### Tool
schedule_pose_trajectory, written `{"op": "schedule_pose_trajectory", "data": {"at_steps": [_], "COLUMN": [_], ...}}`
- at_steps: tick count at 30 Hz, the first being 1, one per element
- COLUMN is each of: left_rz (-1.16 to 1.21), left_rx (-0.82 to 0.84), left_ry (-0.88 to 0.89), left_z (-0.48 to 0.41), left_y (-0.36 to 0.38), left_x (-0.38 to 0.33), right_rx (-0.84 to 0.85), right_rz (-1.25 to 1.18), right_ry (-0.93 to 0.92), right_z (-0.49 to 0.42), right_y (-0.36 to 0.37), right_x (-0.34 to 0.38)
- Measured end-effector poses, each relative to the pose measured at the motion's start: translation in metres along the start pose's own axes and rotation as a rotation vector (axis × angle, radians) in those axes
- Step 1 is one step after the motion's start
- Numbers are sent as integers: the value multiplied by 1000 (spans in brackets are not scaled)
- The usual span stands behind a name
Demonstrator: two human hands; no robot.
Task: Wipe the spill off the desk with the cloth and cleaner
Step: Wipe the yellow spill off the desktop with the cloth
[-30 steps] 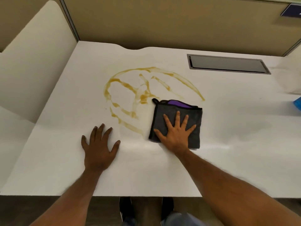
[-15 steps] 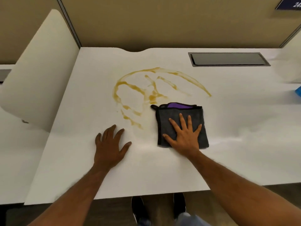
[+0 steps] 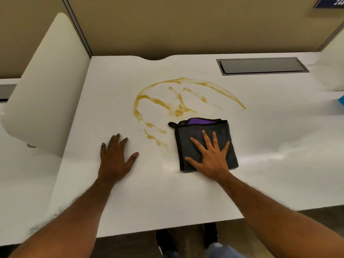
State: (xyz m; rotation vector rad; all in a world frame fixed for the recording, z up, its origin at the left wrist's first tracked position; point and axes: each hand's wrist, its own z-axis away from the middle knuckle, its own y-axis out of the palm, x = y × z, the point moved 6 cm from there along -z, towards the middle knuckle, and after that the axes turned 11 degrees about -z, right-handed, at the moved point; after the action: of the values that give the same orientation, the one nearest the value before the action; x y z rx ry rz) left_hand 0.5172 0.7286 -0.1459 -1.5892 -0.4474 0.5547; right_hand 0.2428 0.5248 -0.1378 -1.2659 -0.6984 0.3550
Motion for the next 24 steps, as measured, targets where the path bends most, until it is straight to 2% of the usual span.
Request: {"op": "schedule_pose_trajectory", "data": {"at_steps": [4,8,10,12,16,20,24], "left_rz": [-12,-4,0,4,12,-1,-10], "left_rx": [-34,-63,-84,-96,-78,-58,-57], "left_ry": [14,4,3,4,1,0,-2], "left_z": [2,2,3,3,2,1,2], "left_y": [2,1,0,-1,-1,1,3], "left_x": [-1,-1,-2,-1,0,2,3], "right_rx": [-12,-4,24,54,61,30,23], "right_rz": [-19,-76,-84,-70,-21,-11,-77], "right_ry": [156,259,231,113,-70,47,188], "right_z": [-17,-45,-48,-39,-14,-18,-50], "right_y": [-7,0,10,19,17,0,0], "right_x": [-4,33,63,86,67,26,41]}}
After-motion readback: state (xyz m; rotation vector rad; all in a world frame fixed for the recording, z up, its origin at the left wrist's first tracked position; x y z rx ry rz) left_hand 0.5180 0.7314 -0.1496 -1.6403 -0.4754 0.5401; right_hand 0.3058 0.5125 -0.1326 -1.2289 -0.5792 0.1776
